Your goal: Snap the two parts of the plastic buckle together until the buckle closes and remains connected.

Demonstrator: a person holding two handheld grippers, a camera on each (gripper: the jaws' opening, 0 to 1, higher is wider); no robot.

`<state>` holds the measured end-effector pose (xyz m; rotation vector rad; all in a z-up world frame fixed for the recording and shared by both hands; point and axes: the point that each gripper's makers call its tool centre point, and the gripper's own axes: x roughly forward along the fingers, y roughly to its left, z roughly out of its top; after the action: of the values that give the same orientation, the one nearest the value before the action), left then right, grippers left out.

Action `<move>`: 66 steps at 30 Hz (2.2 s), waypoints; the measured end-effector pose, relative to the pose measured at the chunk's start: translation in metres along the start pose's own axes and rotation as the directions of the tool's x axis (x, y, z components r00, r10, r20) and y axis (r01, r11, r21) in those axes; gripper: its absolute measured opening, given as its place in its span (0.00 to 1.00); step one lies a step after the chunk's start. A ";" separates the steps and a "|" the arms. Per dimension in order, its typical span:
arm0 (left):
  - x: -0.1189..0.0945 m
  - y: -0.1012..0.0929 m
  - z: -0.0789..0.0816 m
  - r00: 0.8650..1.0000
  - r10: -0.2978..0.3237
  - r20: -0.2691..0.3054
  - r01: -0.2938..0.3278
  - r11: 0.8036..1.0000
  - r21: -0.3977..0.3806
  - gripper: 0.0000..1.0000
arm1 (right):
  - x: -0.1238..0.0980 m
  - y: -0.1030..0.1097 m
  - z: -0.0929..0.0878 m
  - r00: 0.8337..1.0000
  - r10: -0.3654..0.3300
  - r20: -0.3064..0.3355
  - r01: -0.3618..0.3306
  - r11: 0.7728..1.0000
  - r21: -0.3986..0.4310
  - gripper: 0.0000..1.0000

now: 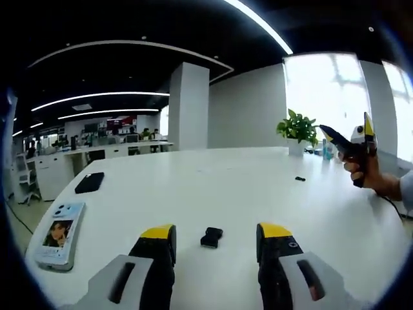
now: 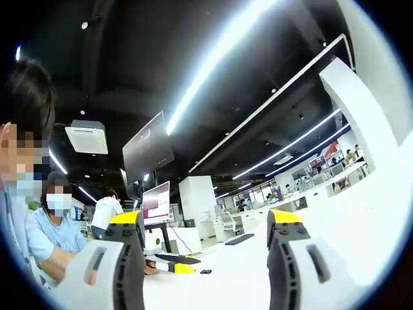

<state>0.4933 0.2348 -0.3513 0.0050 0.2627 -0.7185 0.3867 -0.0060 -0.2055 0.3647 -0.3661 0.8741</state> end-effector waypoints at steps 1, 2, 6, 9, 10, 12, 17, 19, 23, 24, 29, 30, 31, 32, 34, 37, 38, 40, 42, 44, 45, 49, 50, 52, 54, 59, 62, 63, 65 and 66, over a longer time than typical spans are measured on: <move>0.000 0.000 -0.001 1.000 -0.003 -0.004 0.003 1.000 -0.001 0.49 | 0.000 0.000 -0.001 1.000 0.000 -0.001 0.000 1.000 -0.002 0.78; 0.000 0.000 -0.002 1.000 -0.004 -0.008 0.004 1.000 -0.002 0.49 | 0.000 0.001 -0.002 1.000 0.000 -0.004 0.000 1.000 -0.003 0.78; 0.000 -0.004 -0.002 1.000 -0.017 -0.004 0.017 1.000 0.001 0.49 | 0.001 -0.006 -0.001 1.000 -0.008 -0.007 0.008 1.000 -0.004 0.78; 0.000 -0.004 -0.006 1.000 -0.018 -0.025 0.019 0.999 0.028 0.48 | -0.001 -0.007 0.001 1.000 -0.015 0.000 0.015 1.000 0.003 0.78; 0.001 -0.005 -0.008 0.999 -0.019 -0.034 0.020 0.999 0.035 0.47 | -0.001 -0.007 0.002 1.000 -0.016 0.003 0.016 1.000 0.006 0.78; 0.002 -0.008 -0.009 0.999 -0.025 -0.041 0.027 0.999 0.046 0.47 | 0.000 -0.007 0.001 1.000 -0.015 0.000 0.015 1.000 0.004 0.78; 0.005 -0.008 -0.015 0.997 -0.020 -0.074 0.024 0.998 0.051 0.37 | 0.000 -0.007 -0.001 1.000 -0.016 -0.004 0.016 1.000 -0.001 0.78; 0.004 -0.008 -0.017 0.997 -0.010 -0.080 0.015 0.998 0.057 0.31 | -0.001 -0.012 -0.004 0.999 -0.034 -0.009 0.034 0.999 0.021 0.78; 0.005 -0.016 -0.026 0.992 -0.030 -0.121 0.039 0.996 0.075 0.32 | -0.002 -0.017 -0.003 0.999 -0.045 -0.006 0.045 0.998 0.044 0.77; 0.007 -0.016 -0.028 0.991 -0.028 -0.129 0.039 0.996 0.079 0.32 | -0.002 -0.017 -0.002 0.999 -0.047 -0.002 0.047 0.998 0.046 0.77; 0.009 -0.018 -0.031 0.986 -0.053 -0.155 0.065 0.995 0.078 0.31 | -0.002 -0.014 -0.003 0.999 -0.042 -0.006 0.042 0.998 0.044 0.77; 0.010 -0.017 -0.031 0.986 -0.058 -0.157 0.069 0.995 0.070 0.31 | -0.002 -0.014 -0.003 0.999 -0.040 -0.006 0.040 0.998 0.041 0.77; 0.010 -0.017 -0.031 0.986 -0.058 -0.158 0.070 0.995 0.069 0.31 | 0.000 -0.018 -0.001 0.999 -0.040 -0.007 0.040 0.998 0.041 0.77; 0.012 -0.013 -0.030 0.986 -0.059 -0.158 0.070 0.995 0.069 0.30 | 0.000 -0.019 0.000 0.999 -0.040 -0.006 0.040 0.998 0.041 0.77; 0.014 -0.011 -0.029 0.986 -0.058 -0.158 0.069 0.995 0.068 0.28 | 0.000 -0.019 0.000 0.999 -0.041 -0.005 0.041 0.998 0.045 0.77; 0.013 -0.012 -0.030 0.986 -0.057 -0.159 0.068 0.996 0.064 0.24 | 0.000 -0.020 -0.002 0.999 -0.042 -0.009 0.042 0.998 0.047 0.77; 0.013 -0.012 -0.030 0.985 -0.057 -0.160 0.067 0.996 0.061 0.23 | 0.000 -0.019 -0.003 0.999 -0.041 -0.011 0.041 0.998 0.048 0.77; 0.013 -0.011 -0.030 0.985 -0.057 -0.160 0.068 0.996 0.063 0.21 | 0.001 -0.023 -0.002 0.999 -0.039 -0.015 0.040 0.998 0.048 0.77; 0.014 -0.008 -0.029 0.985 -0.057 -0.160 0.068 0.996 0.064 0.20 | 0.001 -0.021 -0.003 0.999 -0.037 -0.016 0.038 0.998 0.047 0.77; 0.015 -0.007 -0.029 0.986 -0.053 -0.160 0.065 0.995 0.070 0.18 | 0.000 -0.019 -0.004 0.999 -0.037 -0.016 0.038 0.998 0.047 0.77; 0.015 -0.006 -0.029 0.986 -0.053 -0.160 0.065 0.995 0.072 0.16 | 0.000 -0.018 -0.004 0.999 -0.037 -0.015 0.038 0.998 0.047 0.77; 0.015 -0.006 -0.029 0.986 -0.055 -0.160 0.067 0.995 0.070 0.15 | 0.000 -0.019 -0.006 0.999 -0.041 -0.018 0.042 0.998 0.051 0.76; 0.014 -0.006 -0.029 0.986 -0.052 -0.160 0.064 0.996 0.069 0.15 | 0.000 -0.019 -0.006 0.999 -0.042 -0.020 0.043 0.998 0.048 0.76; 0.014 -0.007 -0.029 0.986 -0.049 -0.160 0.062 0.995 0.075 0.12 | 0.000 -0.021 -0.007 0.999 -0.046 -0.023 0.047 0.998 0.042 0.76; 0.014 -0.007 -0.030 0.986 -0.044 -0.159 0.057 0.996 0.073 0.12 | -0.001 -0.020 -0.007 0.999 -0.049 -0.022 0.050 0.998 0.048 0.76; 0.014 -0.006 -0.029 0.986 -0.043 -0.160 0.054 0.996 0.065 0.12 | -0.001 -0.015 -0.008 0.999 -0.038 -0.023 0.039 0.998 0.041 0.76; 0.013 -0.008 -0.029 0.986 -0.054 -0.160 0.067 0.995 0.075 0.12 | -0.001 -0.016 -0.009 0.999 -0.033 -0.030 0.035 0.999 0.041 0.76; 0.014 -0.009 -0.029 0.984 -0.066 -0.163 0.079 0.994 0.072 0.12 | 0.000 -0.019 -0.009 0.999 -0.034 -0.031 0.035 0.998 0.043 0.76; 0.013 -0.013 -0.029 0.983 -0.080 -0.167 0.094 0.992 0.081 0.12 | 0.000 -0.019 -0.010 0.999 -0.034 -0.035 0.036 0.998 0.042 0.76; 0.012 -0.013 -0.029 0.982 -0.081 -0.168 0.097 0.991 0.087 0.12 | 0.000 -0.019 -0.010 0.999 -0.036 -0.037 0.038 0.999 0.039 0.76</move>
<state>0.4865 0.2194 -0.3810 0.1442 0.3880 -0.8206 0.4031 -0.0128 -0.2174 0.3911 -0.3082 0.8518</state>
